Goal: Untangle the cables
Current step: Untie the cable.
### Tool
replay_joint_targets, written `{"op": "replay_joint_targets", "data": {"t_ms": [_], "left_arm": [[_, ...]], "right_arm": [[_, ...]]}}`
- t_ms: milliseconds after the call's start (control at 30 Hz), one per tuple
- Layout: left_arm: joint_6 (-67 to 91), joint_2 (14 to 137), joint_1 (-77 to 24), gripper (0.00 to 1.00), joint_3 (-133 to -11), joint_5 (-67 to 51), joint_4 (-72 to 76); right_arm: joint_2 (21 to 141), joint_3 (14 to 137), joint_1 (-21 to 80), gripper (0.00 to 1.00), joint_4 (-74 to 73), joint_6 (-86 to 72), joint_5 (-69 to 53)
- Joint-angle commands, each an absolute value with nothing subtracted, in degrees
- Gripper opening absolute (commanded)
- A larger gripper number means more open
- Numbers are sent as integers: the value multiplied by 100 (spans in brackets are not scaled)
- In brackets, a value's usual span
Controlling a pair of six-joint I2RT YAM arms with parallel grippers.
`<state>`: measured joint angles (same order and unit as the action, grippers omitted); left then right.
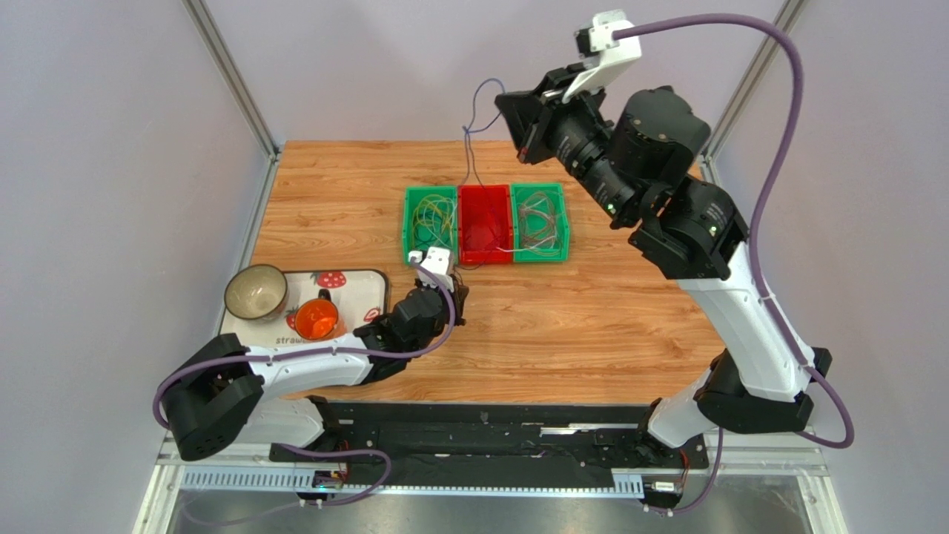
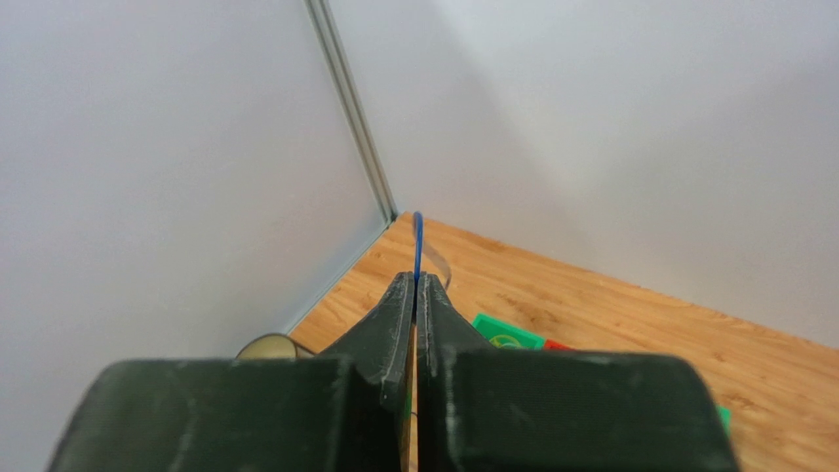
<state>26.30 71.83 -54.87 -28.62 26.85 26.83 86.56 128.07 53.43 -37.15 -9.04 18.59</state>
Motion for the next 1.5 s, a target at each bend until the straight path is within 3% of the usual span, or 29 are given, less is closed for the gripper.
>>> {"op": "replay_joint_targets", "data": {"t_ms": [0,467,700,933,1333,1467], "left_arm": [[2988,7426,-5274,0,-2812,2725,2320],[3287,8007,-5036,0,-3085,2461,1828],[3235,7726,-5036,0,-3321,2013,1539],[3261,6997,-5036,0,-4069,1837,-382],[3039,4923,-4913,0,-5036,2502,-3802],[3295,4483,-4887,0,-5404,2039,-4384]], "right_arm": [[8596,13386,5326,0,-3367,-422,2557],[8139,12982,5317,0,-2655,299,3261],[8068,12446,5239,0,-2461,475,3586],[8112,11997,4940,0,-2426,150,3376],[8709,12085,4570,0,-2479,-184,2945],[8929,12173,4465,0,-2479,-228,2883]]}}
